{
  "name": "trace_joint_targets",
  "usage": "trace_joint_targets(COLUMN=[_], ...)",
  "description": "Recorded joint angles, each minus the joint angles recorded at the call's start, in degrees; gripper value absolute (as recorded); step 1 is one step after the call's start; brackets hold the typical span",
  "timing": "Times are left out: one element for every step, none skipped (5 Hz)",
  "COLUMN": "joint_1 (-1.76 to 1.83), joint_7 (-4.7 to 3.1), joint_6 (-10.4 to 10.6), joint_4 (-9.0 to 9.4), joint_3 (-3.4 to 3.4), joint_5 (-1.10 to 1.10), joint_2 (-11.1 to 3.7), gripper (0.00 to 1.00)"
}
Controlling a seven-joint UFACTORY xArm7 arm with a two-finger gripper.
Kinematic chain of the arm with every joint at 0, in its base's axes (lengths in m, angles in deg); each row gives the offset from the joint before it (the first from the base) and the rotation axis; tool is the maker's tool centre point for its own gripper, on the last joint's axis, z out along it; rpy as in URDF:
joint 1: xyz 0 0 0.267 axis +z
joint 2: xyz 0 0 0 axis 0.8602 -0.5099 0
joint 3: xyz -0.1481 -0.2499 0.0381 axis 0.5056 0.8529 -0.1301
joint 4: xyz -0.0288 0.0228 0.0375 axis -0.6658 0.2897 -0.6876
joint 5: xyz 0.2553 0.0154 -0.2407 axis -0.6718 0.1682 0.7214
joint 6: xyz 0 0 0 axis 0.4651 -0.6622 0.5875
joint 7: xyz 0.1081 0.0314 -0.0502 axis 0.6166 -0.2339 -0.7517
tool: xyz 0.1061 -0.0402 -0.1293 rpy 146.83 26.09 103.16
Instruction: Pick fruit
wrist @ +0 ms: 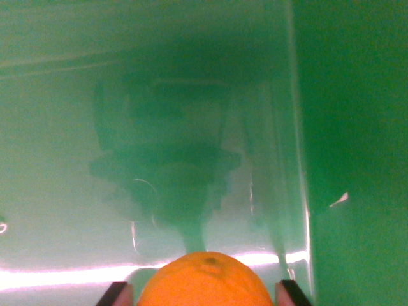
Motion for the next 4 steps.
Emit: trace_joint_targets(joint_1=[0.03,0.03,0.06,0.06], joint_7=[-0.27,-0.27,-0.53,-0.53], joint_6=[-2.6,-2.6,-5.1,-5.1], joint_4=[-1.39,-1.39,-2.75,-2.75], joint_3=[-0.05,-0.05,-0.09,-0.09], joint_5=[-0.11,-0.11,-0.23,-0.23], joint_2=[1.19,1.19,2.35,2.35], gripper=[1.0,1.0,1.0,1.0])
